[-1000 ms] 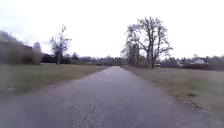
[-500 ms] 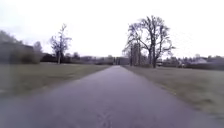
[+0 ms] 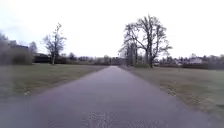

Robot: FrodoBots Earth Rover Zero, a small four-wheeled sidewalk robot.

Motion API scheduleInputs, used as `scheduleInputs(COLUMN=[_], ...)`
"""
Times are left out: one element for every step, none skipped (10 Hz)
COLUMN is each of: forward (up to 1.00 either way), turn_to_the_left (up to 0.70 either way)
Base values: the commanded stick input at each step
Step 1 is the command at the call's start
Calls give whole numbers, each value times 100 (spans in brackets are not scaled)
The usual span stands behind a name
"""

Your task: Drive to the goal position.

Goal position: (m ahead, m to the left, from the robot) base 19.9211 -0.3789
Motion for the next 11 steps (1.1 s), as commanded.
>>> scheduleInputs(forward=[100,100,100,100,100,100,100,100,100,100,100], turn_to_the_left=[0,0,0,0,0,0,0,0,0,0,0])
